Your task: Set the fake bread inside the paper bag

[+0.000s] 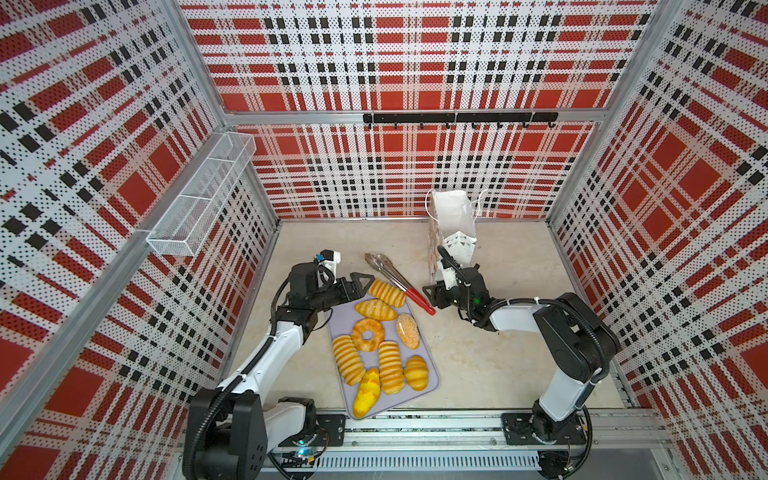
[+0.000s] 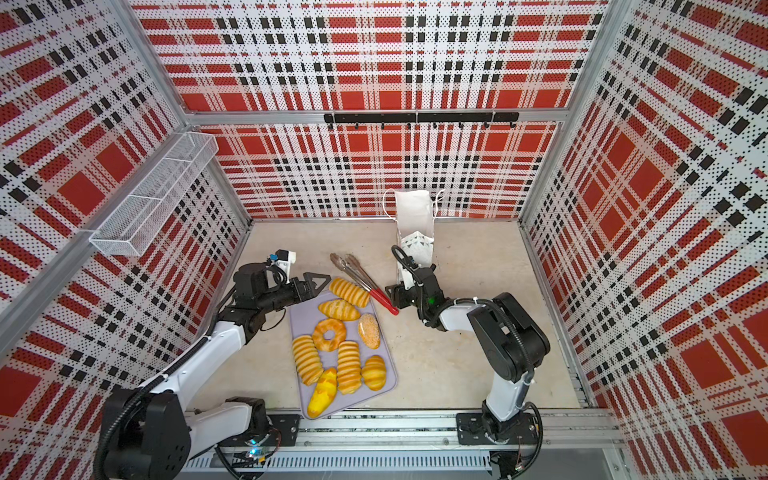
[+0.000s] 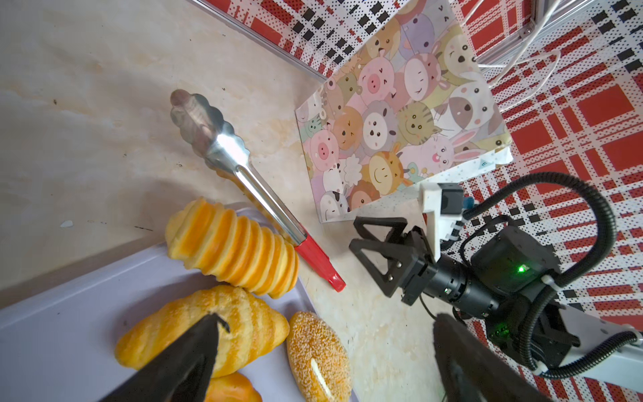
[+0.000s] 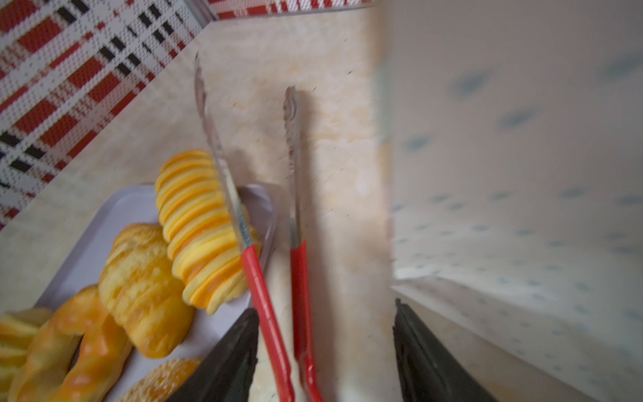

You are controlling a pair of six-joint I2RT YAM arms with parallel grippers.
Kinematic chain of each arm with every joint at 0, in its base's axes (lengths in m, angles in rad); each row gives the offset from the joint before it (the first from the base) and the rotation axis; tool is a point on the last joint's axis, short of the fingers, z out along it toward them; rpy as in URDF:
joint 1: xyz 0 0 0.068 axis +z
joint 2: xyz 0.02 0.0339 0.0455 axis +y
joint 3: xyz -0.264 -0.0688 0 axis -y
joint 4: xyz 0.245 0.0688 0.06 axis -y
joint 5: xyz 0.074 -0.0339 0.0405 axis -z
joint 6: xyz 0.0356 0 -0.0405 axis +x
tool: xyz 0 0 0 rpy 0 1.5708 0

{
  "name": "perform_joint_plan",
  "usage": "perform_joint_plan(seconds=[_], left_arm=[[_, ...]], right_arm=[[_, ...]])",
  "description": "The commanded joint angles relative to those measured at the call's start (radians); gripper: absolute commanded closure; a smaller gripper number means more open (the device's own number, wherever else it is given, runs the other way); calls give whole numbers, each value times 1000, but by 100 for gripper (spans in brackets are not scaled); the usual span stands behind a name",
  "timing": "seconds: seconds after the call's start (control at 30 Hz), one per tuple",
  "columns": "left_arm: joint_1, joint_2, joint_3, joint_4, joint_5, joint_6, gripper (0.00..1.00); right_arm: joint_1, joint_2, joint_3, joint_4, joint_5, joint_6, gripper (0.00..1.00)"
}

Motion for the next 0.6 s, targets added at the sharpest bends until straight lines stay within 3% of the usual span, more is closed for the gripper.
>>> perform_joint_plan(seconds=[0.0, 0.23, 0.57], left_arm=[[3, 5, -3, -14, 31, 22, 2], [5, 9, 13, -78, 24, 57, 2], [6, 11, -4, -86, 41, 70, 2]], right_arm=[[19, -36, -16, -39, -7, -95, 36], [40, -39, 11, -163, 33, -211, 35], [70, 16, 59, -164, 79, -283, 35]])
